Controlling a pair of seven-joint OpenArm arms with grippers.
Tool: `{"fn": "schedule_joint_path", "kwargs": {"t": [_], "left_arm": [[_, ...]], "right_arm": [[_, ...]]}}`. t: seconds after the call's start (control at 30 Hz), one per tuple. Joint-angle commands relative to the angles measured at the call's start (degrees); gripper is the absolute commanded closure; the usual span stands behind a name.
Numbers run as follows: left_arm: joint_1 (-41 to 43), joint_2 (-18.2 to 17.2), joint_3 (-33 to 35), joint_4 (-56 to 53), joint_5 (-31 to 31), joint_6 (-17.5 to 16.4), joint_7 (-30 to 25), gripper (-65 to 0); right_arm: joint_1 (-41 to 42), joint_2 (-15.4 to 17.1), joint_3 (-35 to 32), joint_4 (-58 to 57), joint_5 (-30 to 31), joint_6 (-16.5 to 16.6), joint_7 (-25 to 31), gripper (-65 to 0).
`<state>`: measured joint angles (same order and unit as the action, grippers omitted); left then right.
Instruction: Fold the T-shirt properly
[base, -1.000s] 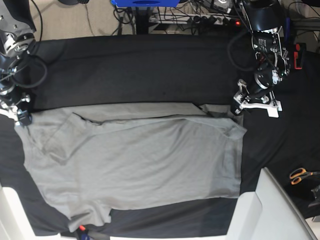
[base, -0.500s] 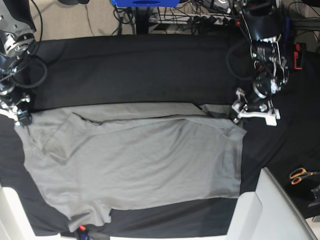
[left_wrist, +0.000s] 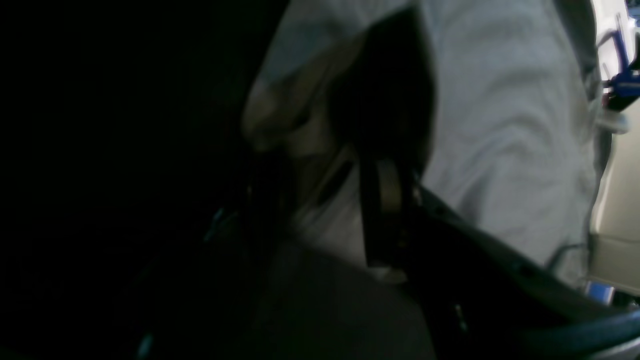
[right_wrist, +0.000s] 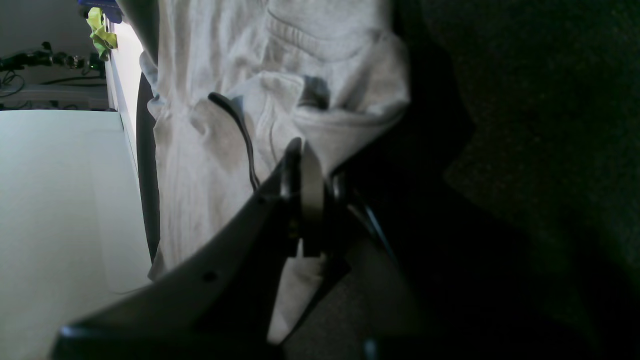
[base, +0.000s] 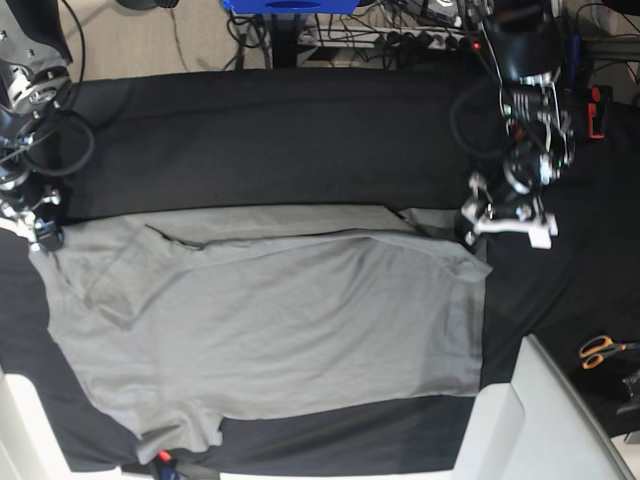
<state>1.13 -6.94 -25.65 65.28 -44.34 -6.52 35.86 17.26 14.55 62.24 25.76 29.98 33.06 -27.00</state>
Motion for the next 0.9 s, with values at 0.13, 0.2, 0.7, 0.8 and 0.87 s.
{"fn": "schedule_joint_path", "kwargs": {"t": [0.13, 0.2, 0.7, 0.8, 0.87], "left_arm": [[4.1, 0.0, -0.4, 8.4, -0.5, 8.2, -1.7, -26.7], [4.5, 0.0, -0.4, 8.3, -0.7, 8.4, -2.8, -26.7], [-2.3, 4.4, 0.1, 1.0, -0.4, 8.5, -3.1, -26.7], [-2.8, 4.4, 0.1, 1.0, -0.4, 8.6, -3.1, -26.7], [-3.0, 4.4, -0.3, 1.0, -0.4, 8.6, -3.1, -26.7]], "right_arm": [[0.4, 0.4, -0.1, 0.0, 0.0, -0.3, -0.5, -0.2], [0.4, 0.4, -0.1, 0.0, 0.1, -0.3, -0.5, -0.2], [0.4, 0.4, 0.2, 0.0, 0.1, -0.3, -0.5, -0.2], [0.4, 0.4, 0.2, 0.0, 0.1, -0.3, -0.5, -0.2], [0.4, 0.4, 0.2, 0.0, 0.1, -0.3, -0.5, -0.2]]}}
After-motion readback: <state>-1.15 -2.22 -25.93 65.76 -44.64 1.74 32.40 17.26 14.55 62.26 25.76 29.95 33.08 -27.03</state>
